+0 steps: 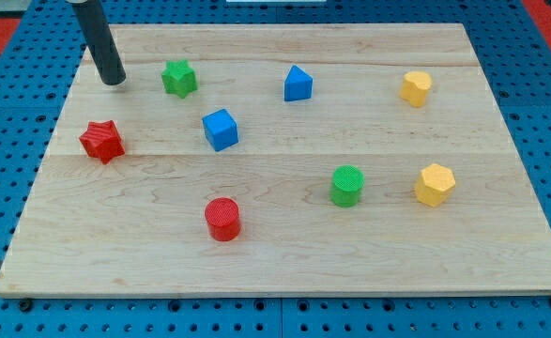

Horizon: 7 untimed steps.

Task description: Move the green star above the blue cube

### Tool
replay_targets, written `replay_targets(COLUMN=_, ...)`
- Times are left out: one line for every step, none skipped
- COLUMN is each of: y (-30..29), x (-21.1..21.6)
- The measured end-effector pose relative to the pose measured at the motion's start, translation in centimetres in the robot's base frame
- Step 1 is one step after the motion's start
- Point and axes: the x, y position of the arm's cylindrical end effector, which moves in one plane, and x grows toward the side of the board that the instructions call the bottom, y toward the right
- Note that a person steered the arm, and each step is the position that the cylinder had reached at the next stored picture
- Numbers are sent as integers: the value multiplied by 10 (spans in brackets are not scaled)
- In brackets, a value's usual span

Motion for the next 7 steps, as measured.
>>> replay_targets(y=1, x=0)
replay_targets(y=2, x=0)
replay_targets(y=3, x=0)
replay_targets(y=3, x=0)
replay_targets(y=3, x=2)
replay_targets(y=3, x=40)
replay_targets(y=11, x=40)
